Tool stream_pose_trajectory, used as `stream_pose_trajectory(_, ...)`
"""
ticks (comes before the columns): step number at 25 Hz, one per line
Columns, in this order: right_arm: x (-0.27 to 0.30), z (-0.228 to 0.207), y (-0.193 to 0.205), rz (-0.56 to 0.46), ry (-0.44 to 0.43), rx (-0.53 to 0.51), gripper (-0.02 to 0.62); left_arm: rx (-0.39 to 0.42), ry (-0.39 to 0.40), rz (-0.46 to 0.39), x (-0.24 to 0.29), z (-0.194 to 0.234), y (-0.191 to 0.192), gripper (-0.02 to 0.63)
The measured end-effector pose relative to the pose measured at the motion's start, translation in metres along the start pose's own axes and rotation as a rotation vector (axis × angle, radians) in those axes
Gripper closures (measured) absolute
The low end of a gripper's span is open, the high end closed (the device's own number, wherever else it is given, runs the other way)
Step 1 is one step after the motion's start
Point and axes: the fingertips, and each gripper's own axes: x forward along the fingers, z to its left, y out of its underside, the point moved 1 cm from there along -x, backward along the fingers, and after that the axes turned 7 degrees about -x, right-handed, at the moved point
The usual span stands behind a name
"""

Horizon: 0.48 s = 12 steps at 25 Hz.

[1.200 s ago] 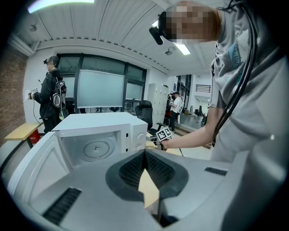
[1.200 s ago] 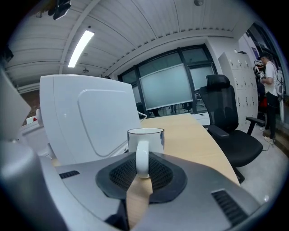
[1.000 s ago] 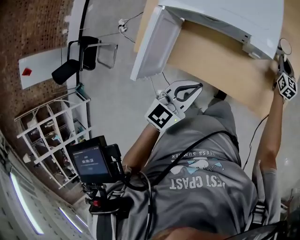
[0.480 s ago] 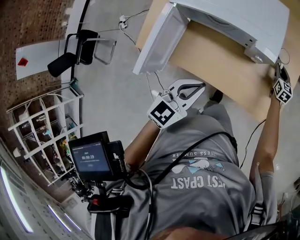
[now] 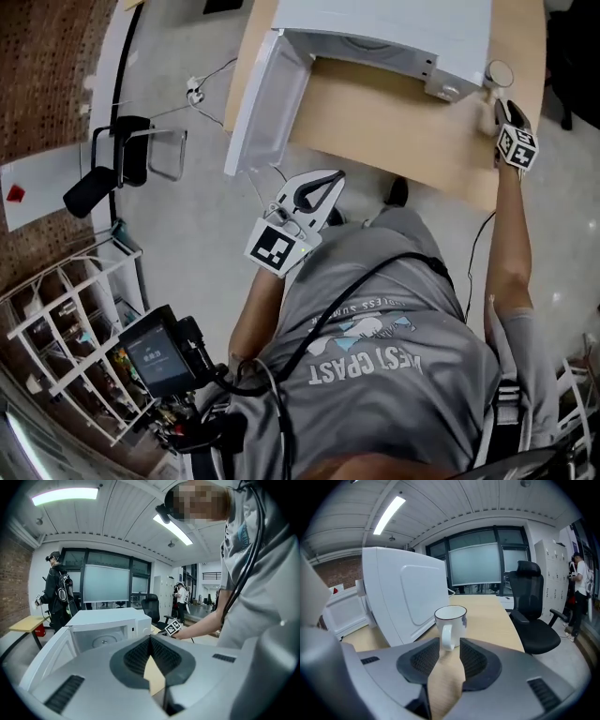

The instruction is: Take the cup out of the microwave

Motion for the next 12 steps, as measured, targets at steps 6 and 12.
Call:
stream_pose_trajectory(6,-0.041,-0.014,-0.011,-0.038,0.053,0.015,0.482,0.028,0.01,0.055,-0.012,-0.008,0.017,0.563)
stream_pose_trajectory(12,-0.088,0.0,-0.031,-0.112,0.047,0.028,0.483,0.049,0.05,0.028,-0.016,-0.016,0.021,0.563)
